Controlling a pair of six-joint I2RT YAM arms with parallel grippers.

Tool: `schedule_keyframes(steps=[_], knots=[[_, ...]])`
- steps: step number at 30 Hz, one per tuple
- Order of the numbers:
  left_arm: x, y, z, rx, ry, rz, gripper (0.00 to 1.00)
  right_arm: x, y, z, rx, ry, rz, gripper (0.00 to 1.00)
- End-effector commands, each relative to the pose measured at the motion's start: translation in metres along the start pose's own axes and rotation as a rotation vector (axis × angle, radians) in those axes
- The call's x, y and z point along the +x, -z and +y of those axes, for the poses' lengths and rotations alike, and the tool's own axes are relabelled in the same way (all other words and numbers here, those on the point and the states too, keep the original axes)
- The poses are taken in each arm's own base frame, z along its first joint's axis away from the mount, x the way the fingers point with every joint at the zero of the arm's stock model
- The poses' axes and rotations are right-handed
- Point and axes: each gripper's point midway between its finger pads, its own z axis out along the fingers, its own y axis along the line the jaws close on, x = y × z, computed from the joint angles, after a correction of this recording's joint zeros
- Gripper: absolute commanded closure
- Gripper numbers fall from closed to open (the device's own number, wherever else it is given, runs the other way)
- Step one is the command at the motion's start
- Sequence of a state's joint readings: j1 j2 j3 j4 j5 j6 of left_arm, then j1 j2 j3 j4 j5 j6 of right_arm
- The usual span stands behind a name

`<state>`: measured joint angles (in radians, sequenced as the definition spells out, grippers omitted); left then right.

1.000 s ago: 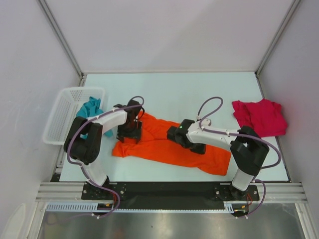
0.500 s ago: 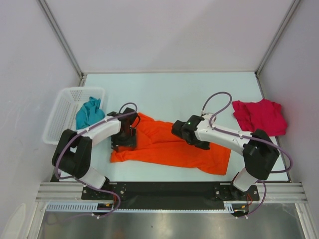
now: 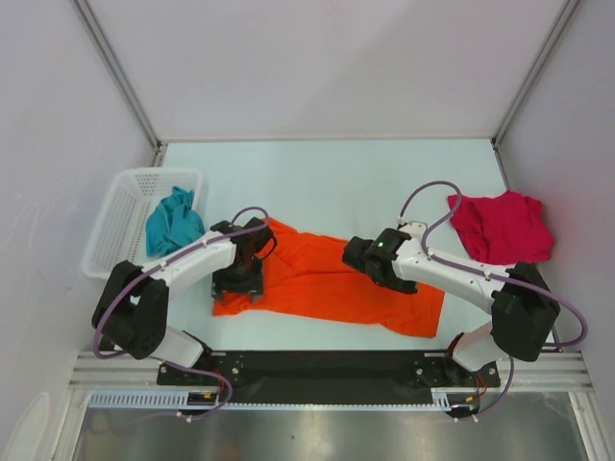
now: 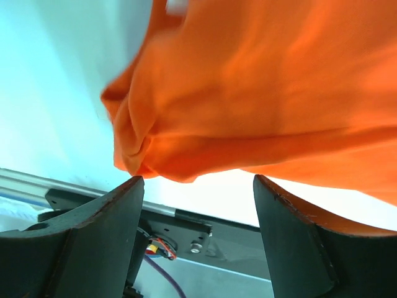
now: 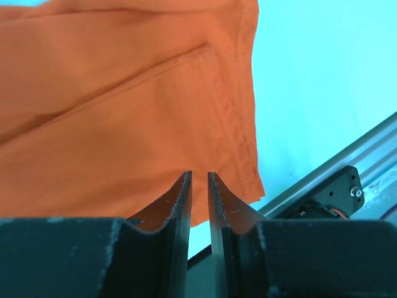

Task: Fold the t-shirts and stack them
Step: Fold the flattened tshirt in 1/3 of the way

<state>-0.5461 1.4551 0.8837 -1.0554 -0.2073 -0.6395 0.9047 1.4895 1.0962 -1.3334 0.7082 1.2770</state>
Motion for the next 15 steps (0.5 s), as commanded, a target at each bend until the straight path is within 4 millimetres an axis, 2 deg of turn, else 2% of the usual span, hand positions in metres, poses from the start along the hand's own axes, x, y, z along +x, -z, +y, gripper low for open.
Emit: schedule_keyframes(steps=[1, 6, 15], knots=[[-0.048, 0.021, -0.018, 0.008, 0.018, -0.116, 0.23, 0.006, -0.004, -0.022, 0.048, 0.032, 0.029, 0.77], [-0.076, 0.030, -0.031, 0.014, -0.027, -0.163, 0.23, 0.025, -0.026, -0.027, 0.069, 0.008, 0.146, 0.75], [-0.089, 0.035, -0.042, 0.057, -0.087, -0.187, 0.23, 0.057, -0.025, -0.047, 0.107, -0.023, 0.260, 0.74]])
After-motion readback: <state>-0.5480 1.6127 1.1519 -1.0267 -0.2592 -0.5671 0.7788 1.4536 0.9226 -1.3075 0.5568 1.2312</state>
